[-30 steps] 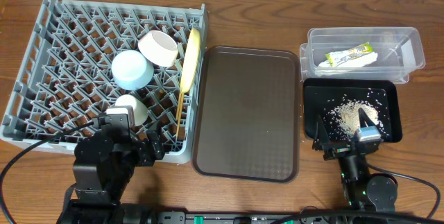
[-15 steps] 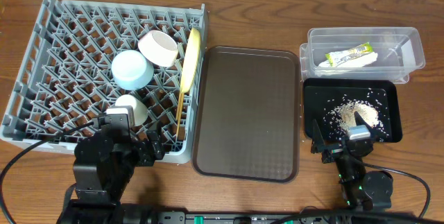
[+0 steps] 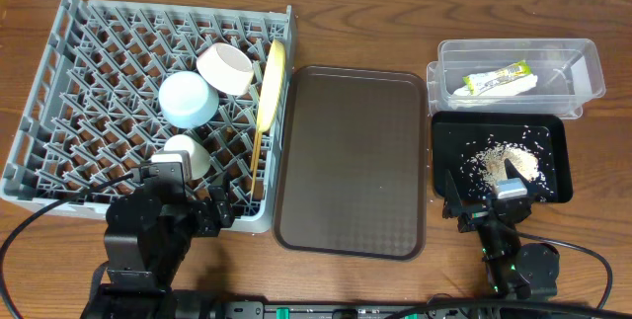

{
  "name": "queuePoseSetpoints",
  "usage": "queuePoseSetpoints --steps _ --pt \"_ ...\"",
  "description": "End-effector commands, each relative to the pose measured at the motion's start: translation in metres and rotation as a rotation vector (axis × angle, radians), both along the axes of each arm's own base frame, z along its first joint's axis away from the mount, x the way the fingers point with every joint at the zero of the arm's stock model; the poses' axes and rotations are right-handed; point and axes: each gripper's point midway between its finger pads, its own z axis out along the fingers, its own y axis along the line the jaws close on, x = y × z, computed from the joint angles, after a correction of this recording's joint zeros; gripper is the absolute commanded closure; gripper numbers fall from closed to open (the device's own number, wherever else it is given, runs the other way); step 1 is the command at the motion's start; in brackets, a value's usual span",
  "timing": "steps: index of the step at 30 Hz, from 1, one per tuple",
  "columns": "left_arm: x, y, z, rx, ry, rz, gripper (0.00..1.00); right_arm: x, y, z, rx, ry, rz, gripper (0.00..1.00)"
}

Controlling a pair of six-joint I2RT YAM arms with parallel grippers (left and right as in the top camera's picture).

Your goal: Sort waste into correct bins and load items into the dishwasher

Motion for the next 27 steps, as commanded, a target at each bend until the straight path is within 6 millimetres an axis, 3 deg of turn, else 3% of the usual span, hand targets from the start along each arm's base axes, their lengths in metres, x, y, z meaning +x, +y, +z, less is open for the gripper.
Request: queuePoseSetpoints --steps 1,16,27 --pt "0.000 0.000 -0.002 0.010 0.003 -0.007 0.12 0.000 -0.001 -0.001 -0.016 -0.001 -0.006 0.01" --pt "-0.008 0.006 -0.010 0.026 -0.005 0.018 0.12 0.000 -0.001 -0.001 -0.016 -0.001 -0.006 0.01" --pt "-0.006 0.016 -0.056 0.032 -0.153 0.064 0.12 0.000 -0.001 -0.001 -0.016 -0.001 -0.006 0.01"
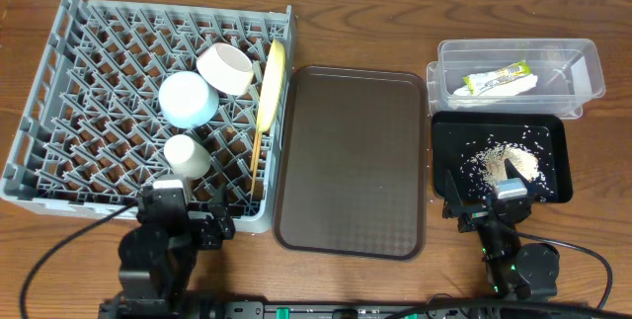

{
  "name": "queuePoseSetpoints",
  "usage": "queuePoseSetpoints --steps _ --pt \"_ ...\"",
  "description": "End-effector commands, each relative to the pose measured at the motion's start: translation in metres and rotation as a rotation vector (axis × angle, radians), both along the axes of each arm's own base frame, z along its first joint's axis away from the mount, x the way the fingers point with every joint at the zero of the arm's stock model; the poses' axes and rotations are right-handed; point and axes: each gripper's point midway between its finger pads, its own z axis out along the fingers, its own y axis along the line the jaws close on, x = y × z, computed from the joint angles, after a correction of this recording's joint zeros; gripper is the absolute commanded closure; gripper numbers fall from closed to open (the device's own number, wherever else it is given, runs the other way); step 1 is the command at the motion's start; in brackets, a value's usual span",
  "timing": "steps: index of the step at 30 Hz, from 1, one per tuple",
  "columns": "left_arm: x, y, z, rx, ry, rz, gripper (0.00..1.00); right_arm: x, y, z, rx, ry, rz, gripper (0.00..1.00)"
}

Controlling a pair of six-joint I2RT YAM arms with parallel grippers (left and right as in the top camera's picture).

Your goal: Sort waste into correct bins and load items into the dishwasher

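The grey dish rack (pixel 59 82) at the left holds a white cup (pixel 229 68), a light blue bowl (pixel 187 98), a small white cup (pixel 186 155), an upright yellow plate (pixel 272 84) and wooden chopsticks (pixel 257 156). A wrapper (pixel 499 80) lies in the clear bin (pixel 583 62). Food crumbs (pixel 504 161) lie in the black bin (pixel 553 131). My left gripper (pixel 170 193) sits at the rack's front edge, just short of the small white cup. My right gripper (pixel 501 185) hangs over the black bin's front edge. The arms hide both sets of fingers from above.
A brown tray (pixel 351 161) with nothing on it lies between the rack and the bins. The clear bin stands directly behind the black one at the right. The table's front edge runs close behind both arms.
My left arm has drawn back toward the front edge, off the rack. The small white cup, partly covered before, now shows whole. The right arm has not moved.
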Motion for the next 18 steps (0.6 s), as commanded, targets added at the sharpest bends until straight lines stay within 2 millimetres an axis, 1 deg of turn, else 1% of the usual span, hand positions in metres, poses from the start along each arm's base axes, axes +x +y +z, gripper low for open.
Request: queuePoseSetpoints --steps 1,5,11,15,18 --pt "0.004 0.004 -0.015 0.030 -0.038 0.008 0.12 0.000 -0.001 -0.001 -0.016 -0.001 -0.006 0.01" --pt "0.018 0.004 -0.026 0.040 -0.128 0.003 0.12 0.000 -0.001 -0.001 -0.016 -0.001 -0.006 0.01" --pt "0.036 0.003 -0.027 0.037 -0.286 0.007 0.12 0.000 -0.001 -0.001 -0.016 -0.001 -0.006 0.01" --pt "0.042 0.003 -0.029 0.035 -0.358 0.009 0.12 0.000 -0.001 -0.001 -0.015 -0.001 -0.006 0.01" --pt "0.043 0.010 -0.025 0.052 -0.371 0.042 0.12 0.000 -0.001 -0.001 -0.016 -0.001 -0.006 0.01"
